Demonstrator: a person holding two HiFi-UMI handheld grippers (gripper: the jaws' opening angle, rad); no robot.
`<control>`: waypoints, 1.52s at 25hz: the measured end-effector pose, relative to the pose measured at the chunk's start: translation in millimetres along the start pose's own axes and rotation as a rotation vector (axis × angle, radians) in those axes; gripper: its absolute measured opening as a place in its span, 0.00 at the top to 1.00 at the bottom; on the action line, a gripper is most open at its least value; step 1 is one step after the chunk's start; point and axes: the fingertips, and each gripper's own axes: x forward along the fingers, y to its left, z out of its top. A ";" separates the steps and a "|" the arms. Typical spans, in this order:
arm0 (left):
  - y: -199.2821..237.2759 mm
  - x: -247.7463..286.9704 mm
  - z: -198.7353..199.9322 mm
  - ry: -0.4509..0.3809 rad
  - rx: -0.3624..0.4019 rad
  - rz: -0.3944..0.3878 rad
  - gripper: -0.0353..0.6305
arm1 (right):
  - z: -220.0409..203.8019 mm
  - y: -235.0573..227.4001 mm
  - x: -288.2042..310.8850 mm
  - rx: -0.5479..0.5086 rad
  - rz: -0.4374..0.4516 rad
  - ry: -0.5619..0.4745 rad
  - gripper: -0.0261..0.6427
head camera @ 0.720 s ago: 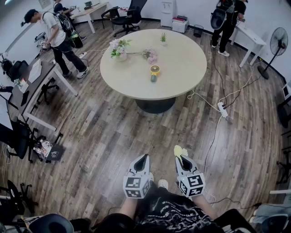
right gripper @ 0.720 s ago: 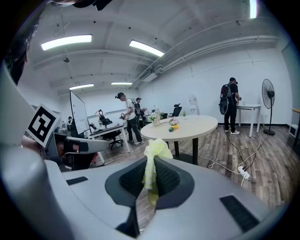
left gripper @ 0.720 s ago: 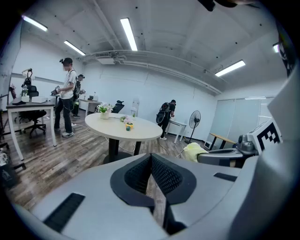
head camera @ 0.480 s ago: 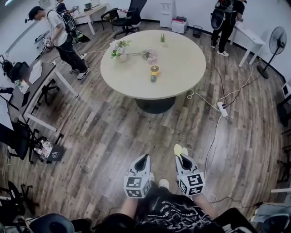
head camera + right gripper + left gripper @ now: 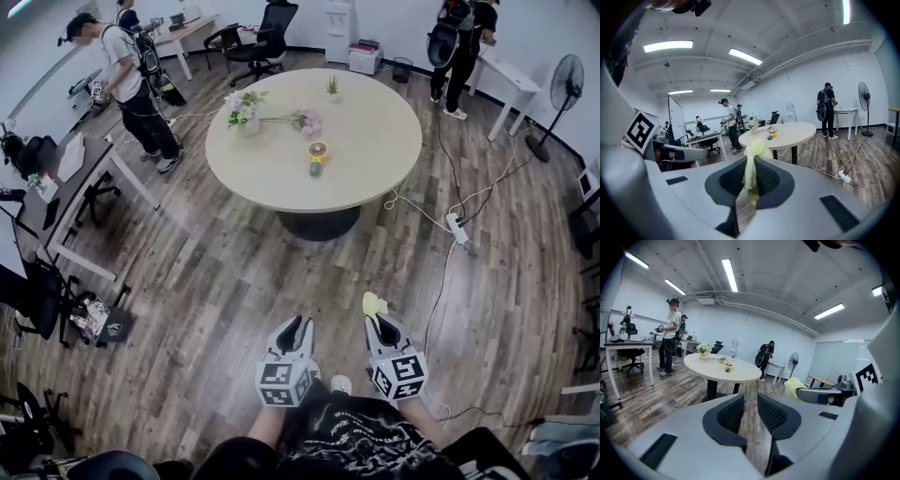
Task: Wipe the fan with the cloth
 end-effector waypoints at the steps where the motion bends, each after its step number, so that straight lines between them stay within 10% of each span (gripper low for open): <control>1: 1.4 2.1 1.3 -0.001 -0.003 -0.008 0.76 | 1.7 -1.2 2.5 0.000 -0.008 -0.005 0.90; 6: 6.5 11.7 12.0 -0.005 0.038 -0.066 0.49 | 4.9 -4.4 14.4 -0.006 -0.056 -0.005 0.90; 21: 52.9 38.8 28.3 0.058 0.061 -0.129 0.48 | 8.9 4.1 55.2 0.024 -0.156 0.002 0.90; 38: 90.1 185.2 82.7 0.080 0.041 0.016 0.48 | 73.8 -89.3 201.3 0.062 0.012 0.019 0.90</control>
